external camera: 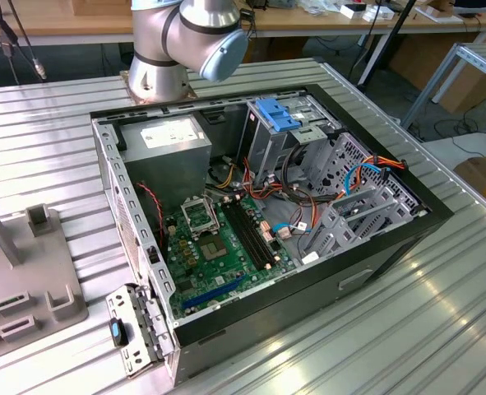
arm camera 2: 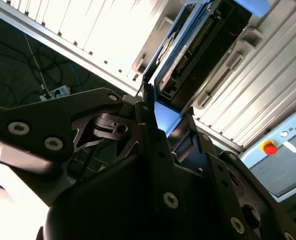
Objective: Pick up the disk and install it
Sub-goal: 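Pick up the disk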
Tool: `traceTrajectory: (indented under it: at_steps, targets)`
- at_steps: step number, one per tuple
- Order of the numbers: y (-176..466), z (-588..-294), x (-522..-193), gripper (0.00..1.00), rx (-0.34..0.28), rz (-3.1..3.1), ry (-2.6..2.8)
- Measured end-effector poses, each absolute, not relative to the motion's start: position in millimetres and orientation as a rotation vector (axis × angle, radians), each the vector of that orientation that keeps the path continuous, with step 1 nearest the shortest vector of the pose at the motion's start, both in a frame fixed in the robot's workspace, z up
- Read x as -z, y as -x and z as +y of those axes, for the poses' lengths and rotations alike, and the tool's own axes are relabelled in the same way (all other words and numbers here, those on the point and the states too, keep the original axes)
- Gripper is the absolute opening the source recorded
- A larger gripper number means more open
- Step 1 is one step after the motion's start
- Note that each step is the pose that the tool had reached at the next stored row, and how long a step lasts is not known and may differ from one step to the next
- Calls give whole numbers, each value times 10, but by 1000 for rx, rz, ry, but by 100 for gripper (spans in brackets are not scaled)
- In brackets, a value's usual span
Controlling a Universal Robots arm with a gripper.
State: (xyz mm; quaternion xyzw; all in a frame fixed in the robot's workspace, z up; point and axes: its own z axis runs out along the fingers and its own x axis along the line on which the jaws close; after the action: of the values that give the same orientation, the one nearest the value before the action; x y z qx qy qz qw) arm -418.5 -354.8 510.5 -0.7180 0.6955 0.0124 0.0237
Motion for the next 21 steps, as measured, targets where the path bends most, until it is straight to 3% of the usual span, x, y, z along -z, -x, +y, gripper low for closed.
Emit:
traceTrajectory:
  at_steps: [21]
  targets:
    - [2780,-3547,-5105,37,-39,2152,2223]
